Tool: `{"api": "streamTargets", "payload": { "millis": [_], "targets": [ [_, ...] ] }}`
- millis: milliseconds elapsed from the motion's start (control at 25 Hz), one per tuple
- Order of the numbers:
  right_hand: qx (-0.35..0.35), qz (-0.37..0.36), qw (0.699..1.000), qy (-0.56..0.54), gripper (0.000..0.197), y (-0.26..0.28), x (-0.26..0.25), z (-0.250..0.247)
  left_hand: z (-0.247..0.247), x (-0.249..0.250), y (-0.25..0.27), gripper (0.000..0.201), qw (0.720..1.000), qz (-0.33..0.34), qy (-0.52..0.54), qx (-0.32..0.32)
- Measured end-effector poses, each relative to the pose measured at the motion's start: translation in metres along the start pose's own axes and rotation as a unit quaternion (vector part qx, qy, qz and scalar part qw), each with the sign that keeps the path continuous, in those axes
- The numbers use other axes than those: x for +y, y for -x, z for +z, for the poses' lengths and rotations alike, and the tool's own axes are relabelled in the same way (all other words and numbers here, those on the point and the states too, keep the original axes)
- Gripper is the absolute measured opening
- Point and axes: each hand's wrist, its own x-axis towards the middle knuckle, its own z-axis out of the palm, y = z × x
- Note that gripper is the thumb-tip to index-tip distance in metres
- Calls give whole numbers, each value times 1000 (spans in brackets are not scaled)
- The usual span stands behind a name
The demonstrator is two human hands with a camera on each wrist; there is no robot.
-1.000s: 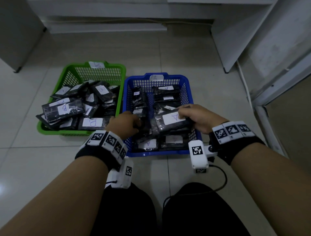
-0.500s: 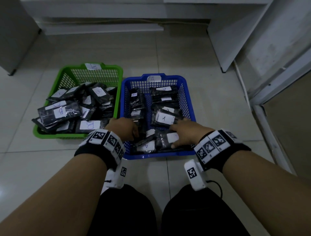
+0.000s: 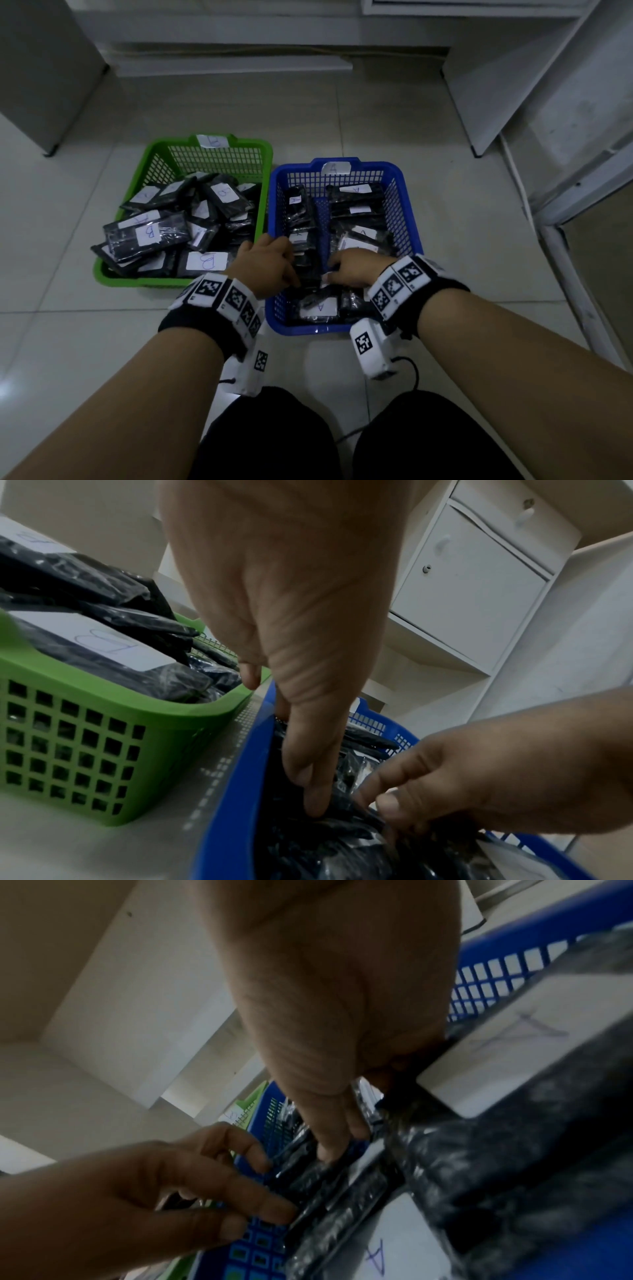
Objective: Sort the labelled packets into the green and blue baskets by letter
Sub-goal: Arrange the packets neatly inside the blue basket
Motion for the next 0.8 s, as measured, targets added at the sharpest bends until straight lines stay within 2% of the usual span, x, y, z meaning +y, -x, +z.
{"api": "streamTargets", "payload": {
  "millis": [120, 200, 440, 600, 680, 800],
  "targets": [
    [42, 19, 996, -80, 40, -11, -3, 3, 3, -11, -2, 28, 1000, 6, 17, 10],
    [32, 28, 991, -131, 37, -11, -7, -4, 3, -17, -4, 30, 1000, 3, 24, 19],
    [63, 20, 984, -162, 22, 9, -8, -20, 4, -16, -5, 29, 999, -7, 18, 27],
    [126, 25, 966, -225, 18, 28, 7, -25, 6, -7, -3, 30, 1000, 2, -19, 21],
    [144, 35, 964, -223, 23, 36, 18, -29, 8, -5, -3, 30, 999, 8, -26, 19],
    [101, 59, 984, -133, 31, 39, 36, -19, 9, 0, -4, 30, 999, 14, -30, 7]
  ]
}}
